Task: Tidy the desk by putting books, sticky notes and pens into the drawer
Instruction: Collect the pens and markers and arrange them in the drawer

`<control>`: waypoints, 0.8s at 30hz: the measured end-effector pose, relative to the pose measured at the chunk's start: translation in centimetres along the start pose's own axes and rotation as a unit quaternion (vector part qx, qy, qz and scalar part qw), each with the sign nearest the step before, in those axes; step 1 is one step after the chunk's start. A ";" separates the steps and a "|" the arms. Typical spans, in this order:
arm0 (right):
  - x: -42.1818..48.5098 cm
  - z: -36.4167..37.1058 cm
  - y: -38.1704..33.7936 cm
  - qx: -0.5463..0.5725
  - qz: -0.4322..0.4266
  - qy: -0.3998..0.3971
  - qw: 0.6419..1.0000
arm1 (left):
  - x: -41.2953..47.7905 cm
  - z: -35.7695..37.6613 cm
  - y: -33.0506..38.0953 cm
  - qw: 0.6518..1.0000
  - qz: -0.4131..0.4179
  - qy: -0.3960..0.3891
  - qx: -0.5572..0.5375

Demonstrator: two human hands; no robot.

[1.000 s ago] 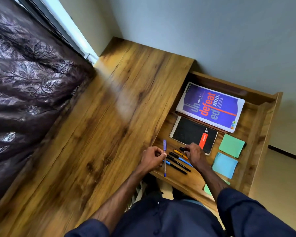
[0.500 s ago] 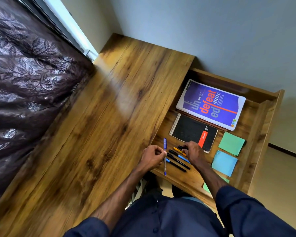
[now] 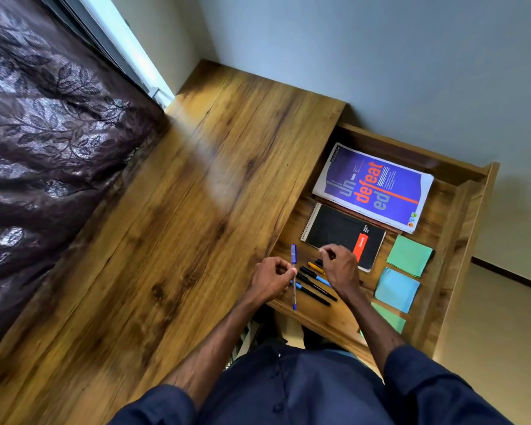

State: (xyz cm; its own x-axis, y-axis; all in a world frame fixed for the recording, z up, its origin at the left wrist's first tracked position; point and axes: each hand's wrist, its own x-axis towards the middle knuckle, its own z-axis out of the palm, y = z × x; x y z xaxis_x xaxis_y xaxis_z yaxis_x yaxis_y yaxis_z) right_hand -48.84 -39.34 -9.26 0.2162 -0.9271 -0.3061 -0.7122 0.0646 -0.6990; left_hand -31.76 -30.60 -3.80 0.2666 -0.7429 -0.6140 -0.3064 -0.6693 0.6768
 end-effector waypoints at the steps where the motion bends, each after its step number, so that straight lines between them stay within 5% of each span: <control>1: -0.2 0.2 -0.7 0.049 0.007 -0.018 0.999 | 0.1 0.2 0.0 1.000 0.004 0.004 0.004; 5: -1.6 1.1 -3.6 0.219 0.034 -0.140 0.965 | 0.4 0.9 0.0 0.998 0.020 0.046 0.032; 13: -1.7 -0.4 -2.8 0.404 0.164 -0.156 0.886 | 0.7 1.3 0.8 0.993 0.053 0.055 0.090; 18: -0.2 -3.3 -0.2 0.204 0.113 -0.029 0.972 | 0.7 1.7 1.2 0.994 0.044 0.053 0.086; 24: 0.6 -4.9 2.2 -0.013 0.085 -0.075 0.993 | 1.0 2.3 0.4 0.996 0.036 0.030 0.081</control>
State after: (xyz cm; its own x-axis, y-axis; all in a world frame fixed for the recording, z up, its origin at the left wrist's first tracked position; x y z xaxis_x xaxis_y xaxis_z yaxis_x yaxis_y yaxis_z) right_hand -53.58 -41.61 -7.84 0.1862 -0.8384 -0.5122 -0.7636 0.2045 -0.6124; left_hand -33.69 -31.64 -5.04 0.2905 -0.7915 -0.5377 -0.4688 -0.6076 0.6411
